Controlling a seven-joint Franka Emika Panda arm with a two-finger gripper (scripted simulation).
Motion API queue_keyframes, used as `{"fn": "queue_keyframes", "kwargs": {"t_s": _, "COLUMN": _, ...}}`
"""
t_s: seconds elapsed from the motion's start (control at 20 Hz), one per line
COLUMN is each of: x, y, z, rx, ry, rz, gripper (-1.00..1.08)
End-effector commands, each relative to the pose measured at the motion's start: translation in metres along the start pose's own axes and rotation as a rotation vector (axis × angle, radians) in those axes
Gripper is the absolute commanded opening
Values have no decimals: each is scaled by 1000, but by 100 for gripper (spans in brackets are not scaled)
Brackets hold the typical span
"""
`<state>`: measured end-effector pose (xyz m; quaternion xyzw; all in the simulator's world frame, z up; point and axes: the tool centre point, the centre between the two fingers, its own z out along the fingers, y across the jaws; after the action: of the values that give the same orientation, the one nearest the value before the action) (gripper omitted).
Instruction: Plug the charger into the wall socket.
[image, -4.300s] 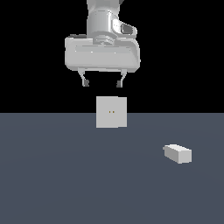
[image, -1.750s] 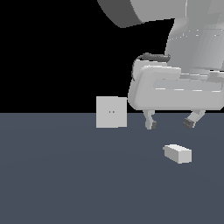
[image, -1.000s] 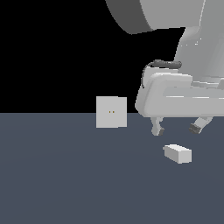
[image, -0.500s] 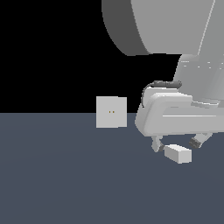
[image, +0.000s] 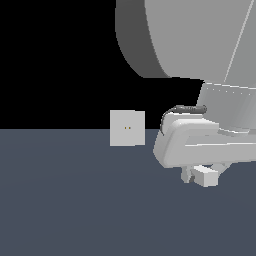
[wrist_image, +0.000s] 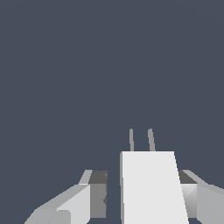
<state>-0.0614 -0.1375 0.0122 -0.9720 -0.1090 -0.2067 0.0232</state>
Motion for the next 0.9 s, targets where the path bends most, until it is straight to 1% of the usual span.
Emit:
{"fn": "queue_keyframes", "kwargs": {"t_s": 0.0, "x": 0, "y": 2, "z": 1, "rx": -2, "ry": 1, "rz": 3, "gripper": -100}}
{"fn": "queue_keyframes", "kwargs": {"t_s": 0.5, "x": 2, "y": -2, "z": -1, "rx": 0, "ry": 1, "rz": 1, "gripper": -100}}
{"fn": "queue_keyframes", "kwargs": {"t_s": 0.85, "x": 17, "y": -19, "z": -8, "rx": -4, "ry": 2, "rz": 10, "gripper": -100}}
